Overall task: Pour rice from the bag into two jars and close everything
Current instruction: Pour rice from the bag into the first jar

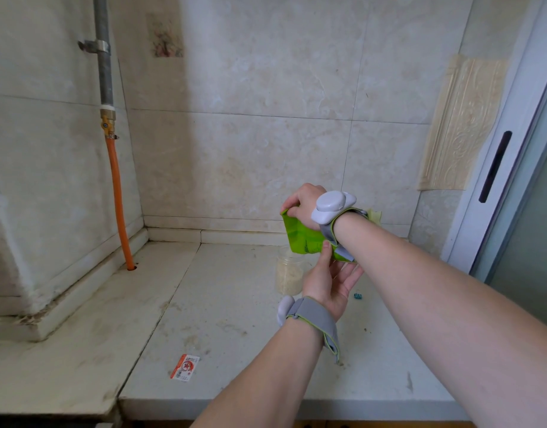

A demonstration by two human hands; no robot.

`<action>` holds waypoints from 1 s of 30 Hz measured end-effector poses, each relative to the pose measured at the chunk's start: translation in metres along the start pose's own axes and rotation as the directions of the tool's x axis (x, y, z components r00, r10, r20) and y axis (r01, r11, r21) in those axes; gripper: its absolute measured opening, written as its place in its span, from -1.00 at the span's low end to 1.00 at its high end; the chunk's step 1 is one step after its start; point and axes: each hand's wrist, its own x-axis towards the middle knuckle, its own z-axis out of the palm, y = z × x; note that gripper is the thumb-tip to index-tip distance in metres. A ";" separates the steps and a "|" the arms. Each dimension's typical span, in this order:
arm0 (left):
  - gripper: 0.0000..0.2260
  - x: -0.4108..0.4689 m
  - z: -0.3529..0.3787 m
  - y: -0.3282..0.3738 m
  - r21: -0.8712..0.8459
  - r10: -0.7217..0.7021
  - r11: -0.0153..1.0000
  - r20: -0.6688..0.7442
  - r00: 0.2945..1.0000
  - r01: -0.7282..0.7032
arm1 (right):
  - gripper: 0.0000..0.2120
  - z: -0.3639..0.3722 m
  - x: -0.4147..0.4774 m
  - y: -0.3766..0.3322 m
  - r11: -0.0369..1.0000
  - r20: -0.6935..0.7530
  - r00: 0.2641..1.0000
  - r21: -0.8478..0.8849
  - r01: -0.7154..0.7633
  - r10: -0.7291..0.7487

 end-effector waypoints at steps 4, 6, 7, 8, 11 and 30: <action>-0.78 -0.002 0.001 0.000 -0.002 -0.005 1.000 0.009 1.000 0.005 | -0.73 0.000 -0.001 0.000 1.000 -0.001 1.000 0.000 0.003 -0.003; -0.78 -0.002 0.001 0.000 -0.002 -0.001 1.000 0.012 1.000 0.001 | -0.73 -0.001 -0.001 0.000 1.000 -0.005 1.000 -0.002 0.003 -0.003; -0.78 -0.002 0.002 0.000 -0.002 0.001 1.000 0.011 1.000 -0.001 | -0.73 -0.001 -0.001 0.000 1.000 -0.006 1.000 -0.002 0.001 -0.001; -0.78 -0.002 0.002 0.000 -0.002 0.001 1.000 0.010 1.000 -0.001 | -0.73 -0.001 -0.001 0.000 1.000 -0.007 1.000 -0.002 -0.001 0.001; -0.78 -0.003 0.002 0.000 -0.009 -0.003 1.000 0.013 1.000 0.003 | -0.73 -0.001 -0.002 -0.001 1.000 -0.007 1.000 0.000 -0.006 0.006; -0.78 -0.007 0.006 0.002 -0.007 0.000 1.000 0.005 1.000 0.000 | -0.73 -0.002 -0.001 -0.001 1.000 -0.021 1.000 0.016 -0.001 0.001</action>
